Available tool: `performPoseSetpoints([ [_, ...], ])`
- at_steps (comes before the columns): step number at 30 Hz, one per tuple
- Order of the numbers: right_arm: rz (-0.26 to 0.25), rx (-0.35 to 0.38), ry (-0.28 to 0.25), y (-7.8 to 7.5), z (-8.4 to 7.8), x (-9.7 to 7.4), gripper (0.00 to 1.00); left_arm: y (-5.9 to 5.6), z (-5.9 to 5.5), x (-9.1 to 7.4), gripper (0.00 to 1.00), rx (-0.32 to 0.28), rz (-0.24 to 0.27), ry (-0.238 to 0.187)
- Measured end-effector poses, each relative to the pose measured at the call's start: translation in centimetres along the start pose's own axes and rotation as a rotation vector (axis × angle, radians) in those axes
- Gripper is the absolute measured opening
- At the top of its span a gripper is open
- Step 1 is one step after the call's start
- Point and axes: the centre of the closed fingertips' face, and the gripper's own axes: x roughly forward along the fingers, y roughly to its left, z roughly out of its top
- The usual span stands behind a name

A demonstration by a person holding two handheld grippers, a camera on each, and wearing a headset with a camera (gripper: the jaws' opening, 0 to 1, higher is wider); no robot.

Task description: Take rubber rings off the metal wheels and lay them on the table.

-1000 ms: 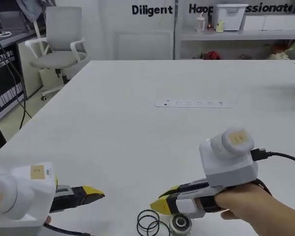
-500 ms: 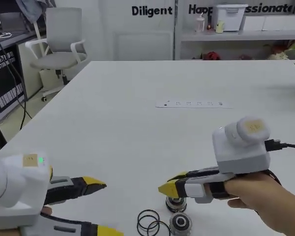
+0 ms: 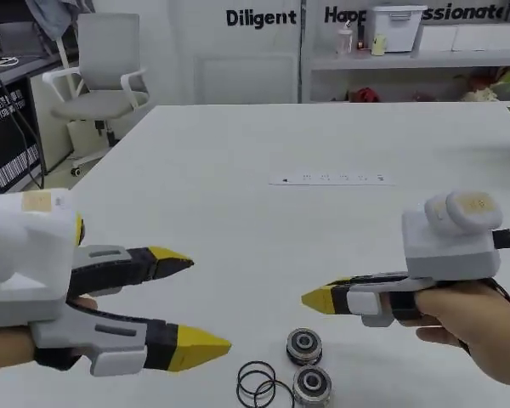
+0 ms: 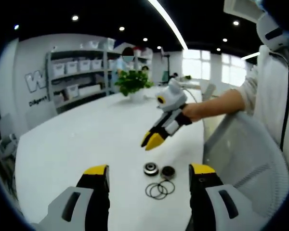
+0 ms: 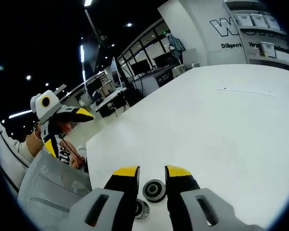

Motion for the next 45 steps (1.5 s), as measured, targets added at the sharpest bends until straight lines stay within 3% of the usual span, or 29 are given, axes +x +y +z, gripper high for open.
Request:
performPoseSetpoints([
  [5,-0.031,-0.003,-0.016,-1.1,-0.2,-0.8,0.20,0.3,1.4,0.9,0.68,0.031,-0.018,0.004],
  [8,-0.065,-0.051,-0.010,-2.2,-0.5,-1.3,0.21,0.2,2.5,1.8,0.68,0.044,-0.035,-0.017],
  [14,-0.055,-0.056,-0.036,-2.4,-0.2,-1.4,0.25,0.1,3.9,3.2,0.67,0.070,-0.056,-0.031],
  [21,-0.047,-0.147,0.014,-2.0,-1.3,-1.0,0.25,1.0,6.0,4.9,0.67,0.095,-0.060,-0.055],
  [24,-0.046,-0.205,0.043,-1.9,-1.9,-0.6,0.24,1.6,6.5,6.2,0.66,0.090,-0.045,-0.054],
  [27,-0.033,-0.212,0.054,-1.9,-2.2,-0.4,0.24,1.7,6.6,7.5,0.65,0.081,-0.038,-0.062],
  [29,-0.027,-0.218,0.067,-2.0,-2.5,-0.4,0.25,1.8,6.0,8.3,0.63,0.070,-0.030,-0.048],
  [32,-0.027,-0.224,0.072,-2.1,-2.6,-0.4,0.25,2.2,3.9,9.7,0.63,0.042,-0.004,0.003],
  [40,0.002,-0.224,0.061,-1.8,-2.5,-0.3,0.25,2.9,-0.8,11.7,0.56,-0.036,0.045,0.049],
  [43,0.018,-0.233,0.081,-1.6,-3.1,0.2,0.24,2.9,-2.8,12.0,0.52,-0.058,0.031,0.088],
  [45,0.027,-0.235,0.094,-1.5,-3.5,0.4,0.24,2.5,-3.4,12.3,0.49,-0.021,0.008,0.116],
])
